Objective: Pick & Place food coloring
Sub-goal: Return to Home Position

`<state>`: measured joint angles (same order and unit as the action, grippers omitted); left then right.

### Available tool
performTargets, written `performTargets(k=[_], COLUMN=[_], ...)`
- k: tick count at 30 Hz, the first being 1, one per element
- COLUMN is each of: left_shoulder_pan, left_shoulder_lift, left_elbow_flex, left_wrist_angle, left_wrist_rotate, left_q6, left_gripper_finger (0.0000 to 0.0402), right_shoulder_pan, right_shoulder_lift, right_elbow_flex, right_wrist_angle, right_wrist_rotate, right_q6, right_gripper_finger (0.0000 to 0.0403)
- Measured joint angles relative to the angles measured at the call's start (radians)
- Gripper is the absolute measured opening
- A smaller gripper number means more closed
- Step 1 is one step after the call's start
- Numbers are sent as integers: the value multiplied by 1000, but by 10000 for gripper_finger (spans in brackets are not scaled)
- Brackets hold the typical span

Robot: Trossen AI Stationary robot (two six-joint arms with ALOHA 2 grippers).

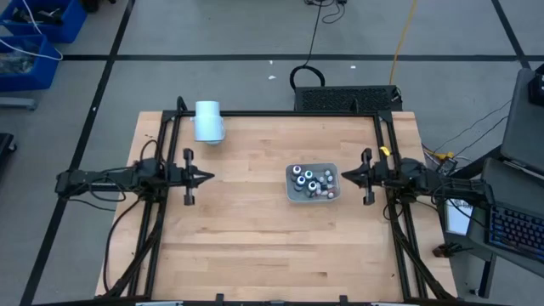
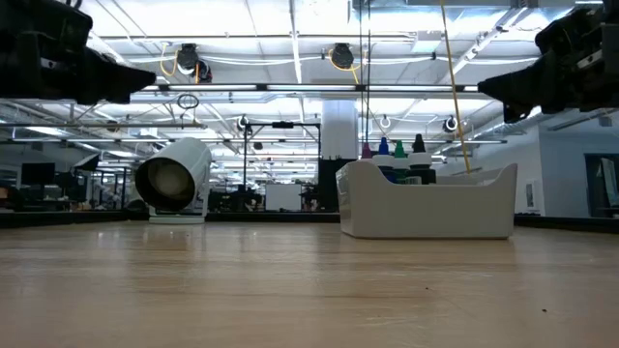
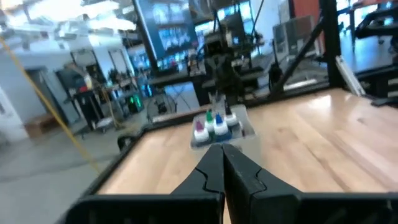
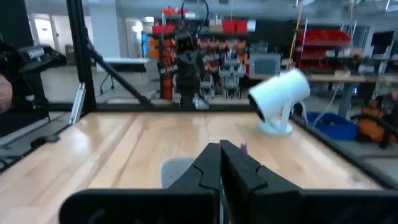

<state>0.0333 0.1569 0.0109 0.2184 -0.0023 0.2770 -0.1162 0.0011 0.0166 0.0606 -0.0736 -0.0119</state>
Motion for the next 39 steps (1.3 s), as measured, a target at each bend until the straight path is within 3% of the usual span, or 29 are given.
performTargets(k=[9,12,17,20,26,39], left_shoulder_pan=[0,0,0,0,0,0], left_shoulder_lift=[0,0,0,0,0,0], left_elbow_flex=[0,0,0,0,0,0], left_wrist_angle=[-45,-49,-50,-50,-50,-50], left_wrist_rotate=[-55,-59,-48,-49,-50,-50], left_q6=[-129,-133,-179,-177,-178,-178], left_gripper_finger=[4,17,38,44,46,47], right_shoulder_pan=[0,1,0,0,0,0], right_shoulder_lift=[1,1,10,10,10,11], right_elbow_flex=[-1,-1,-2,-2,-2,-2], right_wrist_angle=[-17,-12,-18,-18,-15,-13], right_wrist_rotate=[-15,-64,-30,-29,-31,-31], right_q6=[46,54,44,58,236,229], right_gripper_finger=[0,0,0,0,0,0])
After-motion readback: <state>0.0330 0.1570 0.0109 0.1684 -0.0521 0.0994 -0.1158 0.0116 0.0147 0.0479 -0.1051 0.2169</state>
